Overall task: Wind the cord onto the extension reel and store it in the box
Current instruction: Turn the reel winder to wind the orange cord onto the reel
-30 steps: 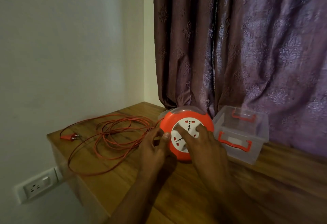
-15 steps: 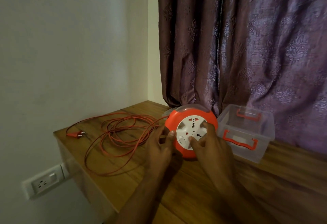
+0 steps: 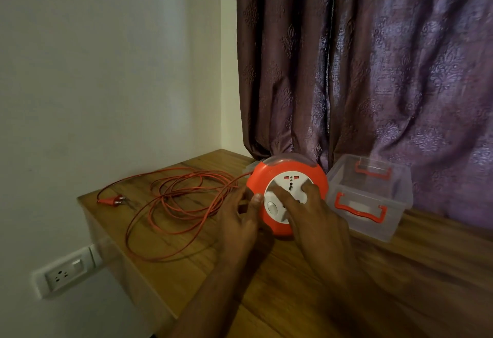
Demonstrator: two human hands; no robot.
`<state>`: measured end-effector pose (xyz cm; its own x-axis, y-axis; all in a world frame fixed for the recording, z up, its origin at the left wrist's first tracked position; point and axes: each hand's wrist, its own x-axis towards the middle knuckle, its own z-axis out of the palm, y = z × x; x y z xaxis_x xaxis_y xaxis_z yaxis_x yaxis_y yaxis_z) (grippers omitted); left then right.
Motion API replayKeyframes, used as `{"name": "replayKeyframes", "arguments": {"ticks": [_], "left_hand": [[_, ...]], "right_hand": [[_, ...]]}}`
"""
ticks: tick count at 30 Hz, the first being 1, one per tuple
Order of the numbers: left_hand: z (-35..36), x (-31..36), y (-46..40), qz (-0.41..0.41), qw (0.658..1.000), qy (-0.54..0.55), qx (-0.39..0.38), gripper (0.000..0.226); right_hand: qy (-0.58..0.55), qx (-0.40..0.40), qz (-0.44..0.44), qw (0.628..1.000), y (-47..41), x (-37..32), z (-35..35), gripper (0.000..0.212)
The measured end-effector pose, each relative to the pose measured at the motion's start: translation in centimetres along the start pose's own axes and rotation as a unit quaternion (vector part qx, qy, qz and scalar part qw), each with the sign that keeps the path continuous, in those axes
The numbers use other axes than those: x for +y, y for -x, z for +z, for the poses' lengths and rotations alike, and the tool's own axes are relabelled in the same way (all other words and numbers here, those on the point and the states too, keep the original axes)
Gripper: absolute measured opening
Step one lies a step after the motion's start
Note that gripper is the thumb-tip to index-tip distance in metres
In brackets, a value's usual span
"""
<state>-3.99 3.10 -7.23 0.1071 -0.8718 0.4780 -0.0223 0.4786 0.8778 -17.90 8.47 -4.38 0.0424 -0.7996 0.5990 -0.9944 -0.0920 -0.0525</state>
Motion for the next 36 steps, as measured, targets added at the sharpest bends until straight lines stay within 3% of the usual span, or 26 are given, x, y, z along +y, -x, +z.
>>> {"name": "replayKeyframes", "arguments": {"ticks": [6,13,15,18,21,25,30,36], "left_hand": [[-0.2,0.3,0.1,-0.005,1.0,-0.014,-0.001,0.034],[-0.3,0.3,0.1,0.001,1.0,-0.009,0.004,0.03],[-0.2,0.1,0.1,-0.001,1.0,-0.006,0.004,0.033],[-0.2,0.2,0.0,-0.011,1.0,0.002,0.007,0.031],[-0.1,0.1,0.0,-0.01,1.0,0.006,0.008,0.035],[-0.2,0.0,-0.1,-0.004,1.0,-0.002,0.007,0.05],[0.0,-0.5,-0.1,-0.007,1.0,-0.031,-0.004,0.02],[0.1,-0.3,0.2,0.034,0.995,-0.097,0.015,0.016]], "right_hand": [[-0.131,0.056,0.092,0.986,-0.1,-0.6,-0.7,0.061],[-0.326,0.01,0.23,0.917,-0.4,-0.9,-0.2,0.057],[-0.284,0.02,0.203,0.937,-0.3,-0.9,-0.4,0.055],[-0.123,0.054,0.088,0.987,0.0,-0.8,-1.0,0.056],[-0.02,-0.015,0.008,1.0,0.2,-0.7,-0.6,0.068],[-0.007,-0.075,-0.015,0.997,0.4,-0.3,-0.1,0.07],[0.024,-0.042,-0.004,0.999,0.3,0.0,0.1,0.074],[-0.129,0.038,0.09,0.987,0.0,-0.2,0.1,0.058]]}}
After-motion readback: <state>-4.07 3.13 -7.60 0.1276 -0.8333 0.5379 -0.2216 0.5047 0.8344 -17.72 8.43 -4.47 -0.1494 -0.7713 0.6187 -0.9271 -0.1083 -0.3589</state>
